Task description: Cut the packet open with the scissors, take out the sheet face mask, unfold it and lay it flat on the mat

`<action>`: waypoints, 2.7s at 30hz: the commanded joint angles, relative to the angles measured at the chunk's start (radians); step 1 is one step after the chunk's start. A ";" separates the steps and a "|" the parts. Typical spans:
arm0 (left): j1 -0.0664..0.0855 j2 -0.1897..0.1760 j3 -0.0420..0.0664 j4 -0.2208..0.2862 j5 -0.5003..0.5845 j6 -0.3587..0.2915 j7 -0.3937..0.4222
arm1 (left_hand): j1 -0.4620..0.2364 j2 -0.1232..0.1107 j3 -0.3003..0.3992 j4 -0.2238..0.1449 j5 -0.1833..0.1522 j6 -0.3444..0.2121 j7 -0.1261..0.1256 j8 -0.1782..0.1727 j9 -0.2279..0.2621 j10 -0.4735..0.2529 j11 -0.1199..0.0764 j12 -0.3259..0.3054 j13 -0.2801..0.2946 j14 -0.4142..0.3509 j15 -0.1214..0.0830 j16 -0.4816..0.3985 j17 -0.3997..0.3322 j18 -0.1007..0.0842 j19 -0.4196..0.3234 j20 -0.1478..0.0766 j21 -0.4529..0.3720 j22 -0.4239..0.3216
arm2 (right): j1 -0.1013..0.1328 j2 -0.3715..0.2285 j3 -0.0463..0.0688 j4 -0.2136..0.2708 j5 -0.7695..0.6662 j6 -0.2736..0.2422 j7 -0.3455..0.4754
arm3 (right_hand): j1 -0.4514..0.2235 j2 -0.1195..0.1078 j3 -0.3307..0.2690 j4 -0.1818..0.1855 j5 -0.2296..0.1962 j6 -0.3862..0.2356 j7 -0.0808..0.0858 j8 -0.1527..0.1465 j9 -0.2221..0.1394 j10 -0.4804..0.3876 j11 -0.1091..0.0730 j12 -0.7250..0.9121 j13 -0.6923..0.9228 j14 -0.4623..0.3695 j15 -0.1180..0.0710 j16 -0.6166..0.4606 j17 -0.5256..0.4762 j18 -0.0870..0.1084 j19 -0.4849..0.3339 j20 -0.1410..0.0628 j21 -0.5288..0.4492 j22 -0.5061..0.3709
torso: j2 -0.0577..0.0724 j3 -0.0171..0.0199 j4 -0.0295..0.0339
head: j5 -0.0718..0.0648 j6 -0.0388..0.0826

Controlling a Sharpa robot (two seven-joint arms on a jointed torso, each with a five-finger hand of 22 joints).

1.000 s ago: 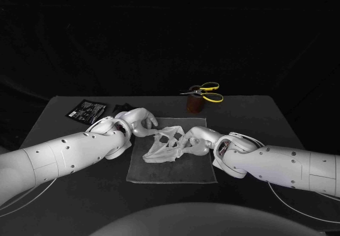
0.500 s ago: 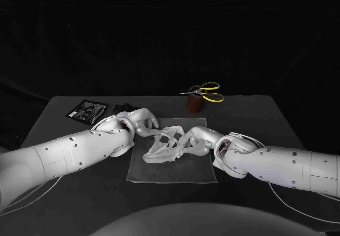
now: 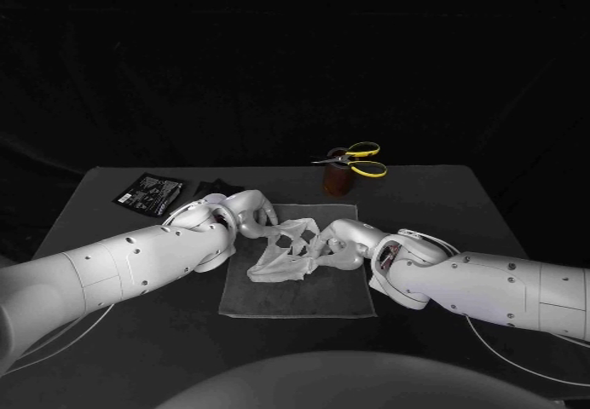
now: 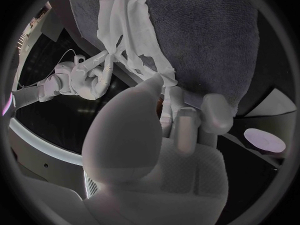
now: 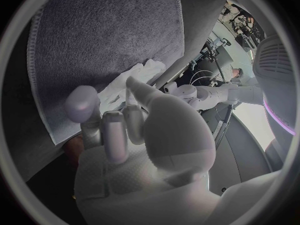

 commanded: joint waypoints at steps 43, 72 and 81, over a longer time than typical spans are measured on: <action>0.000 0.033 0.001 -0.032 -0.038 -0.132 0.065 | 0.002 0.032 0.287 -0.105 0.002 0.068 -0.020 0.110 0.091 0.238 -0.033 0.192 0.374 0.076 -0.034 0.035 0.161 -0.037 0.070 -0.029 0.093 0.097 | 0.001 -0.041 0.001 0.037 -0.010 -0.046 0.034 | -0.001 0.015 0.021 -0.007 0.000 -0.002 -0.002 0.028 0.018 0.016 -0.003 0.010 0.061 0.073 -0.011 0.006 0.124 0.006 0.004 -0.012 0.011 0.114 | 0.000 -0.0002 -0.0013 | 0.000 0.000; 0.000 0.036 0.000 -0.036 -0.037 -0.049 0.048 | -0.010 0.027 0.303 -0.114 0.002 0.064 -0.019 0.116 0.102 0.237 -0.033 0.192 0.376 0.076 -0.034 0.035 0.163 -0.037 0.071 -0.028 0.095 0.099 | -0.003 -0.011 0.000 0.000 -0.060 0.023 0.036 | -0.027 -0.091 -0.039 -0.028 0.000 -0.169 0.077 -0.113 -0.044 -0.071 0.065 -0.094 -0.036 0.063 0.046 -0.010 0.094 0.014 -0.027 0.032 -0.067 0.096 | -0.001 -0.0008 0.0005 | 0.000 0.000; 0.000 0.038 0.000 -0.037 -0.035 -0.047 0.047 | -0.013 0.027 0.306 -0.115 0.002 0.062 -0.019 0.117 0.104 0.236 -0.033 0.192 0.374 0.076 -0.033 0.035 0.162 -0.037 0.071 -0.028 0.095 0.099 | -0.006 0.003 0.000 -0.020 -0.063 0.006 0.034 | -0.017 -0.051 -0.028 -0.023 0.000 -0.107 0.062 -0.099 -0.041 -0.057 0.053 -0.077 -0.022 0.066 0.037 -0.004 0.106 0.013 -0.016 0.031 -0.038 0.103 | -0.001 -0.0010 0.0013 | 0.000 0.000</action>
